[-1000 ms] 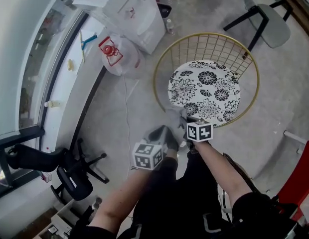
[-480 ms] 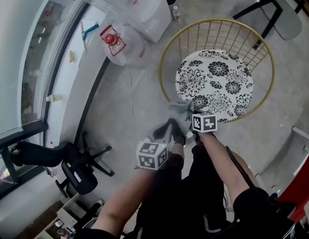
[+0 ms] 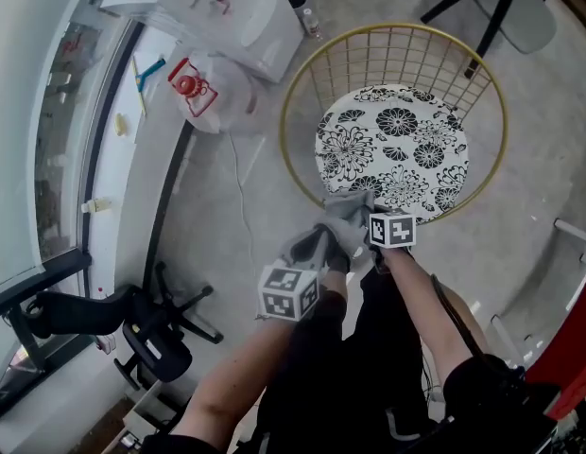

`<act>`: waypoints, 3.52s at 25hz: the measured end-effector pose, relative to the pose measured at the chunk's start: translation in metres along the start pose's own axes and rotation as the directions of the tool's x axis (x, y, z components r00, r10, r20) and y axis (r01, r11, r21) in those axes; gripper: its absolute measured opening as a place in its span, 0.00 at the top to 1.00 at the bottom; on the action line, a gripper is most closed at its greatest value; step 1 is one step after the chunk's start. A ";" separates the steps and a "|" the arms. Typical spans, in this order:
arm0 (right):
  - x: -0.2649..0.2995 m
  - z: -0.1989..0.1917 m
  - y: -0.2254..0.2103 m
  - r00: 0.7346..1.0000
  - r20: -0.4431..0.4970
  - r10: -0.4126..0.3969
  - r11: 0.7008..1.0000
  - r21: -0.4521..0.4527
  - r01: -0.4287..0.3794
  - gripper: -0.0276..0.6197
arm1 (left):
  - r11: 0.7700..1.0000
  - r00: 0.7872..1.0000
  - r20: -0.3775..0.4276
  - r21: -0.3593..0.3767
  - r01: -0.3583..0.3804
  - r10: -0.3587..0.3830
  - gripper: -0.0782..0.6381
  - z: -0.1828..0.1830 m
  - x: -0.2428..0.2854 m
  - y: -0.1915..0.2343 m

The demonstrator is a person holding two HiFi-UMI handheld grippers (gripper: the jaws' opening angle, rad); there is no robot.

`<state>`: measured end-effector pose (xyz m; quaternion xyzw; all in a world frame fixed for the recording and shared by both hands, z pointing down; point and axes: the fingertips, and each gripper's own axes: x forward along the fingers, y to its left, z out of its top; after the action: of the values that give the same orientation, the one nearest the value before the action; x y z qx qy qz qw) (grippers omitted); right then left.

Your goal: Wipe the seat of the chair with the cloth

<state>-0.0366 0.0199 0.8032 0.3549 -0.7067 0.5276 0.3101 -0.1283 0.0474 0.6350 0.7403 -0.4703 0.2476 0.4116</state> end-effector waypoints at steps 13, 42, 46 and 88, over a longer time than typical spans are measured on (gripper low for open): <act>-0.027 -0.007 -0.049 0.996 0.027 -0.080 0.995 0.055 0.078 0.92 | 0.994 0.997 -0.048 0.088 0.064 -0.060 0.88 0.004 0.022 -0.025; -0.112 -0.003 -0.171 0.960 0.083 -0.266 0.955 0.160 0.251 0.92 | 0.967 0.982 -0.084 0.180 0.179 -0.166 0.88 0.029 0.069 -0.103; -0.123 -0.004 -0.183 0.953 0.086 -0.291 0.945 0.180 0.272 0.92 | 0.965 0.981 -0.088 0.185 0.186 -0.173 0.88 0.031 0.070 -0.108; -0.319 0.065 -0.045 0.833 0.426 -0.352 0.935 0.116 0.336 0.92 | 0.931 0.936 0.210 0.293 0.216 -0.283 0.88 0.138 -0.109 -0.119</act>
<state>0.1744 0.0045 0.5512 0.5916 -0.6732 0.3821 0.2256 -0.0716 0.0109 0.4345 0.8680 -0.3818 0.1589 0.2750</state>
